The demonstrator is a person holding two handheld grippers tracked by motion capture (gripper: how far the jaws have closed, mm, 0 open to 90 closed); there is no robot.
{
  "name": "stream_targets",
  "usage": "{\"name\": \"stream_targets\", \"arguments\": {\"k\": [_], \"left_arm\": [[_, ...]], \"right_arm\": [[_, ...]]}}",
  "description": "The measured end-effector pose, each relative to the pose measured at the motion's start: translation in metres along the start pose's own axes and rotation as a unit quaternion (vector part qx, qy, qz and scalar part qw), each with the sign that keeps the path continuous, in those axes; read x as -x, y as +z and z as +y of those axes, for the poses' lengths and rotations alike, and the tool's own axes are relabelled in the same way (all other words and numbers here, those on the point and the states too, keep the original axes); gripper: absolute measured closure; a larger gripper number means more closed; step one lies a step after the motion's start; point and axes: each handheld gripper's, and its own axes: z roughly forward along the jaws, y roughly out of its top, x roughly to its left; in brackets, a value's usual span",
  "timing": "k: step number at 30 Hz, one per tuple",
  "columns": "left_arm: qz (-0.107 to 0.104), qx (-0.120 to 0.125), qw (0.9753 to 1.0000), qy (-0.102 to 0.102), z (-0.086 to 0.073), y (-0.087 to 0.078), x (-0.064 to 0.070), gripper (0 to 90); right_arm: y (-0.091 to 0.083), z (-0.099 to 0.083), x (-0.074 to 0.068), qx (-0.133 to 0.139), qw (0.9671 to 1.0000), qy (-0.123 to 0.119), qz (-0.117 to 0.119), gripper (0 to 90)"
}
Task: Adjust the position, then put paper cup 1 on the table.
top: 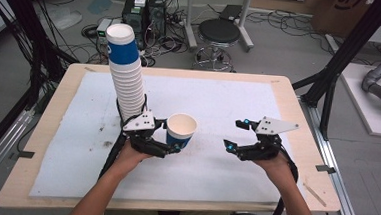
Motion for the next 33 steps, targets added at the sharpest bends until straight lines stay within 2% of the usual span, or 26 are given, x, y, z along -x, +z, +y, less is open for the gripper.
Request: {"name": "stream_targets", "arguments": {"k": [10, 14, 18, 27, 33], "left_arm": [[0.016, 0.020, 0.9997, 0.001, 0.004, -0.012, -0.004, 24.7], [0.021, 0.038, 0.9990, 0.003, 0.007, -0.011, -0.005, 24.7], [0.026, 0.058, 0.9980, 0.006, 0.011, -0.007, -0.005, 24.6], [0.032, 0.057, 0.9977, 0.015, 0.026, 0.005, -0.011, 24.4], [0.044, 0.061, 0.9970, 0.021, 0.036, 0.017, -0.022, 24.3]], "right_arm": [[-0.006, -0.025, 0.007, -0.004, 0.9993, 0.017, -0.034, 21.0], [-0.009, -0.031, 0.007, 0.000, 0.9990, 0.019, -0.040, 21.0], [-0.013, -0.033, 0.006, 0.004, 0.9990, 0.019, -0.041, 21.0], [-0.020, -0.034, 0.009, 0.015, 0.9984, 0.023, -0.048, 21.1], [-0.024, -0.036, 0.012, 0.019, 0.9980, 0.031, -0.052, 21.0]]}}
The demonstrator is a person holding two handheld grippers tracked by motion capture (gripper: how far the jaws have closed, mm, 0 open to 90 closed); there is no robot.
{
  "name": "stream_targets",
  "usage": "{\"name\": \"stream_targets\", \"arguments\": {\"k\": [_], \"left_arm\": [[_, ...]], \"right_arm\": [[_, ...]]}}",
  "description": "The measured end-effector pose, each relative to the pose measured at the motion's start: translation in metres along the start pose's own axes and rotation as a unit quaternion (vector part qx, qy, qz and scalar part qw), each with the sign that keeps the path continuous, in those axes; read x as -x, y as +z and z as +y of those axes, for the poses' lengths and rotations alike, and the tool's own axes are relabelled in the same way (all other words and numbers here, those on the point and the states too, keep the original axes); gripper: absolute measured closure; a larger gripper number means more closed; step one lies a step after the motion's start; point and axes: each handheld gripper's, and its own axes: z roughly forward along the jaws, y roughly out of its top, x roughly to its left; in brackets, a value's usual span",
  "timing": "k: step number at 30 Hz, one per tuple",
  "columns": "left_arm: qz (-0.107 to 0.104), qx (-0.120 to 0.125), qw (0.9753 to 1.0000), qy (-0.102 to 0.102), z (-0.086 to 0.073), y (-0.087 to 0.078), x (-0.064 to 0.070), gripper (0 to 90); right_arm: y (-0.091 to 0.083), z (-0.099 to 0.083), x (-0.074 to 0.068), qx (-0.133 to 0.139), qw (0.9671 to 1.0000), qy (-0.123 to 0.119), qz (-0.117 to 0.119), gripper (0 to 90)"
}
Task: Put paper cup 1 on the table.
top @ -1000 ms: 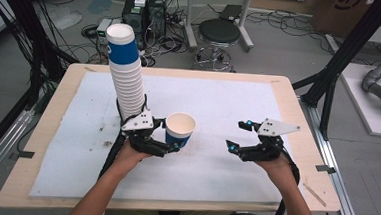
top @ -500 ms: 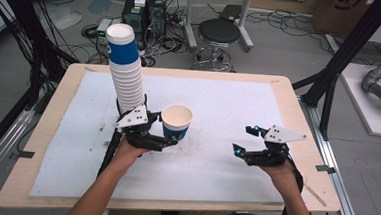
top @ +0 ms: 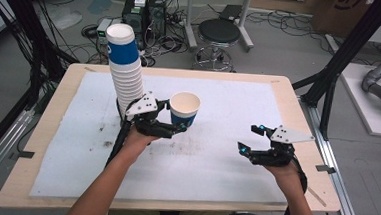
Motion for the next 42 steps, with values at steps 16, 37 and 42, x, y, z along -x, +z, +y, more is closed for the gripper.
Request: {"name": "stream_targets", "arguments": {"k": [16, 37, 42], "left_arm": [[0.029, 0.007, 0.9993, -0.022, -0.012, 0.054, -0.025, 24.1], [0.063, -0.079, 0.9940, -0.041, -0.059, 0.094, -0.048, 24.2], [0.082, -0.116, 0.9890, -0.041, -0.065, 0.096, -0.049, 24.3]], "right_arm": [[-0.009, -0.010, 0.004, 0.001, 0.9999, 0.005, -0.011, 21.1], [-0.009, -0.011, 0.004, 0.002, 1.0000, 0.006, -0.007, 21.1], [-0.009, -0.010, 0.002, 0.001, 1.0000, 0.007, -0.004, 21.1]]}}
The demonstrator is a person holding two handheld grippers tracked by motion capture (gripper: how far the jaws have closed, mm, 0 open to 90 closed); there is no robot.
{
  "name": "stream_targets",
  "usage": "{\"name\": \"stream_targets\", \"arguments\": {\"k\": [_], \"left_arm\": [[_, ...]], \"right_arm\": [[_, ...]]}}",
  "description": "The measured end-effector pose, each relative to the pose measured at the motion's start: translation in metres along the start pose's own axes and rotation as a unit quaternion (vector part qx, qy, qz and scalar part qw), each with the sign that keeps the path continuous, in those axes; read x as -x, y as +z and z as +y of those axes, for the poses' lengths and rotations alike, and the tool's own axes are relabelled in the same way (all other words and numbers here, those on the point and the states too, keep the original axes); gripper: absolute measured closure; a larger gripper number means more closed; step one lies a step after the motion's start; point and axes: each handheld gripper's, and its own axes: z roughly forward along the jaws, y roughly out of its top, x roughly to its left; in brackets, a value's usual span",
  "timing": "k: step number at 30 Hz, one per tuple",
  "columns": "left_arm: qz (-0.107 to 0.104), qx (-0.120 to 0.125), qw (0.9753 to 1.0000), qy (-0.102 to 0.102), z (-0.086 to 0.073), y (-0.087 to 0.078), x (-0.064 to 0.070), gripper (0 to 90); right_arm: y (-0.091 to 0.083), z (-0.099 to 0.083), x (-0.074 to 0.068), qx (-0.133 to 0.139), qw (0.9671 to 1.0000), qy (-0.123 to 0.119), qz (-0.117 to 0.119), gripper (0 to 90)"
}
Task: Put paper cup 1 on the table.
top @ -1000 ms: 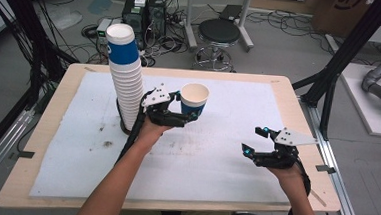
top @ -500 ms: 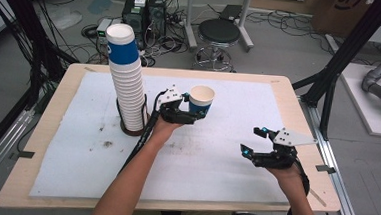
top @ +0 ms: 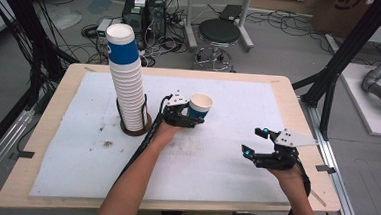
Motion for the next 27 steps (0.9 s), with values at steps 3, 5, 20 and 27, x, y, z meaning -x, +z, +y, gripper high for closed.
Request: {"name": "stream_targets", "arguments": {"k": [3, 5, 20, 27], "left_arm": [[0.007, -0.022, 0.9997, 0.011, -0.001, 0.002, 0.002, 24.4], [0.010, -0.028, 0.9995, 0.010, -0.002, 0.002, 0.003, 24.5], [0.032, -0.070, 0.9967, 0.023, -0.005, -0.015, 0.011, 24.6], [0.035, -0.065, 0.9972, 0.008, -0.008, -0.019, 0.010, 23.1]], "right_arm": [[0.001, 0.000, 0.000, 0.001, 1.0000, -0.001, -0.001, 21.1], [0.001, 0.000, 0.000, -0.001, 1.0000, -0.002, 0.000, 21.1], [0.001, 0.000, -0.003, -0.001, 1.0000, -0.003, 0.002, 21.2], [0.004, 0.000, -0.004, -0.003, 1.0000, -0.005, 0.006, 21.1]]}}
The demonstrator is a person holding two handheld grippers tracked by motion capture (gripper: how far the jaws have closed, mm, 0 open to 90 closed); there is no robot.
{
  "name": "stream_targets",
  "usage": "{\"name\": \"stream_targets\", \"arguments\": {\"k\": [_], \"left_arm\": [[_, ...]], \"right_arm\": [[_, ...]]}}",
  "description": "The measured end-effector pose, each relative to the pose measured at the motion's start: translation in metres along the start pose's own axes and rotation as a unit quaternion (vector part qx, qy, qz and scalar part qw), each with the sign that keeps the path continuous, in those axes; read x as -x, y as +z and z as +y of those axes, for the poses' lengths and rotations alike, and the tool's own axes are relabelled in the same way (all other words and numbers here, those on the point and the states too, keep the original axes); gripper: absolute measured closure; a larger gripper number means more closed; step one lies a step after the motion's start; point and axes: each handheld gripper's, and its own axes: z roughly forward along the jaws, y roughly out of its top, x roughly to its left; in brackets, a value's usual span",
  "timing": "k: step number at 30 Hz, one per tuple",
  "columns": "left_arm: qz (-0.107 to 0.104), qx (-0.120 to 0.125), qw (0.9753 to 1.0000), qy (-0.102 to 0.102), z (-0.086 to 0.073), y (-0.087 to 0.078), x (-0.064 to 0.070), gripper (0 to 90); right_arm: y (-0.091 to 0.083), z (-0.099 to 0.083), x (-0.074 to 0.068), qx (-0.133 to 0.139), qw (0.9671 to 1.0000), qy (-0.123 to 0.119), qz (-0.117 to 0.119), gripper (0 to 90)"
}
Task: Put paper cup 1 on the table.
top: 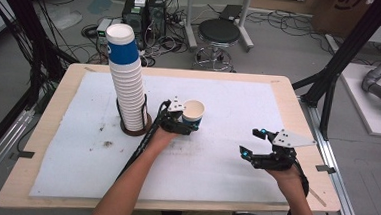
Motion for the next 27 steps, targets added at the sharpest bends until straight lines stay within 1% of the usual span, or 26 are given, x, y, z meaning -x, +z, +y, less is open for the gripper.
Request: {"name": "stream_targets", "arguments": {"k": [1, 2, 3, 5, 7, 9, 12, 14, 19, 20, 21, 23, 27], "left_arm": [[0.000, 0.007, 1.0000, -0.007, -0.001, -0.001, 0.000, 22.6], [0.002, 0.007, 0.9999, -0.008, -0.001, -0.002, -0.001, 22.1], [0.000, 0.012, 0.9999, -0.012, -0.002, -0.002, 0.000, 21.3], [-0.004, 0.012, 0.9998, -0.013, -0.002, -0.005, 0.000, 20.2], [-0.004, 0.019, 0.9997, -0.015, -0.002, -0.009, -0.001, 19.5], [-0.005, 0.028, 0.9994, -0.021, -0.001, -0.015, -0.001, 18.7], [-0.009, 0.036, 0.9991, -0.022, -0.001, -0.023, 0.000, 17.9], [-0.016, 0.046, 0.9987, -0.018, -0.001, -0.033, 0.002, 17.9], [-0.030, 0.079, 0.9963, -0.015, -0.001, -0.060, 0.006, 17.9], [-0.035, 0.081, 0.9960, -0.014, -0.001, -0.065, 0.007, 17.9], [-0.044, 0.087, 0.9952, -0.014, -0.001, -0.070, 0.008, 17.9], [-0.050, 0.099, 0.9938, -0.006, -0.002, -0.080, 0.011, 17.9], [-0.064, 0.124, 0.9902, 0.000, -0.005, -0.100, 0.017, 17.8]], "right_arm": [[0.000, 0.000, 0.000, -0.001, 1.0000, 0.002, 0.001, 21.1], [0.001, 0.000, 0.000, 0.000, 1.0000, 0.000, 0.001, 21.1], [0.000, 0.000, 0.000, -0.001, 1.0000, 0.001, 0.001, 21.2], [0.001, -0.001, 0.000, -0.002, 1.0000, 0.003, 0.002, 21.1], [0.001, -0.002, 0.001, -0.004, 1.0000, 0.005, 0.003, 21.1], [0.001, -0.002, 0.001, -0.004, 1.0000, 0.005, 0.003, 21.1], [0.001, -0.002, 0.000, -0.005, 1.0000, 0.004, 0.004, 21.2], [0.002, -0.002, 0.000, -0.006, 1.0000, 0.003, 0.005, 21.1], [0.006, -0.002, -0.001, -0.009, 0.9999, 0.001, 0.008, 21.1], [0.006, -0.002, -0.002, -0.010, 0.9999, 0.002, 0.009, 21.1], [0.007, -0.002, -0.002, -0.009, 0.9999, 0.001, 0.009, 21.1], [0.009, -0.002, -0.003, -0.009, 0.9999, 0.000, 0.008, 21.1], [0.011, -0.002, -0.003, -0.011, 0.9999, 0.003, 0.010, 21.1]]}}
